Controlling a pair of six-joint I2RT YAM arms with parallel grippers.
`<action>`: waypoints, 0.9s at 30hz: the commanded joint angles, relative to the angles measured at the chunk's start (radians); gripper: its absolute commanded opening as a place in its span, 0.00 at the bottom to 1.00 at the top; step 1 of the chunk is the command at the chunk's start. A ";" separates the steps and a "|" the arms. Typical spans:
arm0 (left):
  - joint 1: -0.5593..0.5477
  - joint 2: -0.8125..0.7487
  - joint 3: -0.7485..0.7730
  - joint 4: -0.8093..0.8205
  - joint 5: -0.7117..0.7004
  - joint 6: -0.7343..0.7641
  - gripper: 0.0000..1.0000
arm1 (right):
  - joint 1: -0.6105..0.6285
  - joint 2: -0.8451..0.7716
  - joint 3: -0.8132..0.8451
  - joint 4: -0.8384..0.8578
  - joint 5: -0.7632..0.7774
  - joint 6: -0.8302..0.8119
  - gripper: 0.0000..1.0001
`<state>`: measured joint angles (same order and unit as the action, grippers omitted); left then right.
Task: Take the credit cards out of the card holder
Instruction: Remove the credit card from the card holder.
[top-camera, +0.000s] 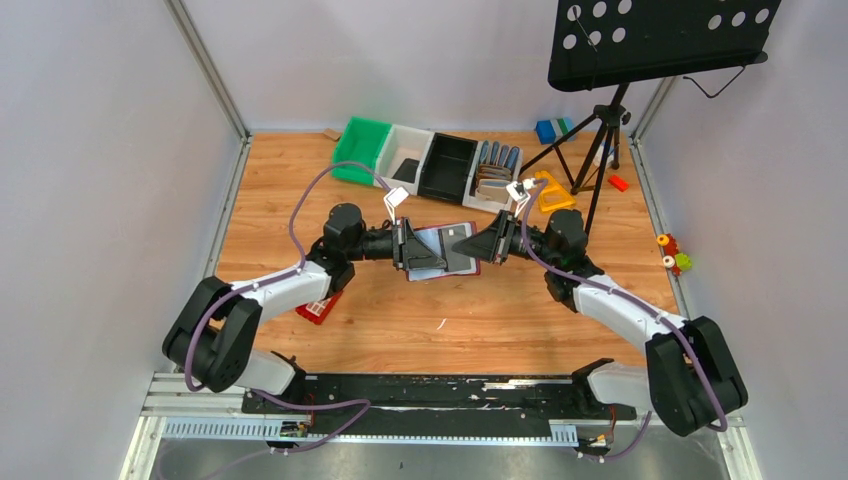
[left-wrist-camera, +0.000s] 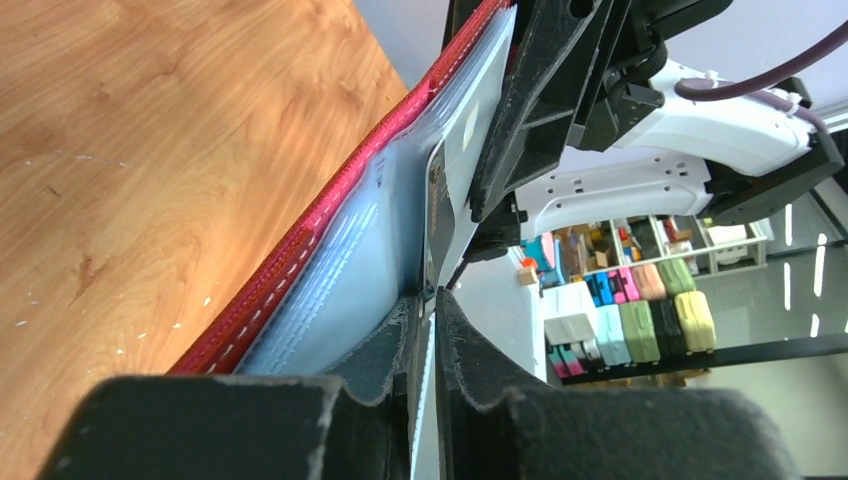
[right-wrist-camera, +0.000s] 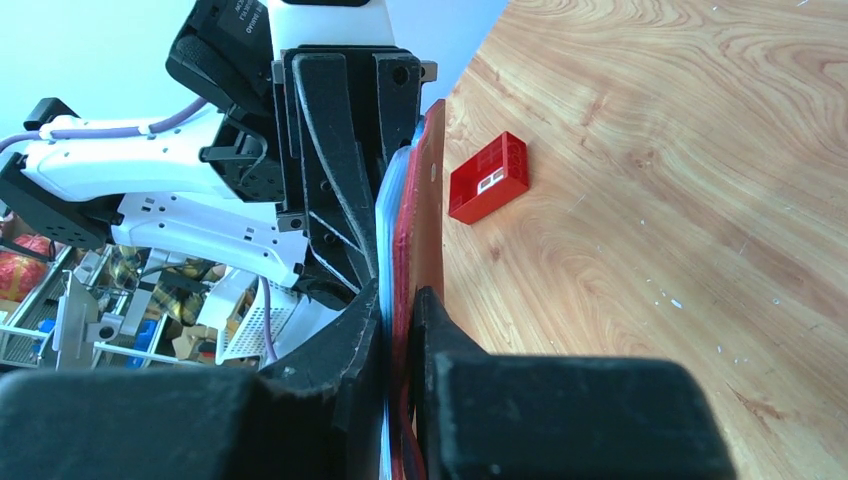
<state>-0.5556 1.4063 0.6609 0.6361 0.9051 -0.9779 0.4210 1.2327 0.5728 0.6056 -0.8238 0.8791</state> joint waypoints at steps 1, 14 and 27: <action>-0.008 0.009 0.023 0.229 -0.020 -0.090 0.14 | 0.038 0.014 0.000 0.091 -0.105 0.058 0.00; 0.021 -0.057 0.020 -0.151 -0.098 0.155 0.00 | 0.033 0.026 -0.004 0.027 -0.066 0.027 0.13; 0.046 -0.074 -0.073 0.000 -0.086 0.073 0.35 | 0.035 0.024 -0.004 0.027 -0.067 0.028 0.00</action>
<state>-0.5205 1.3525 0.6334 0.4934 0.8574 -0.8558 0.4393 1.2694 0.5694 0.5705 -0.8295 0.8879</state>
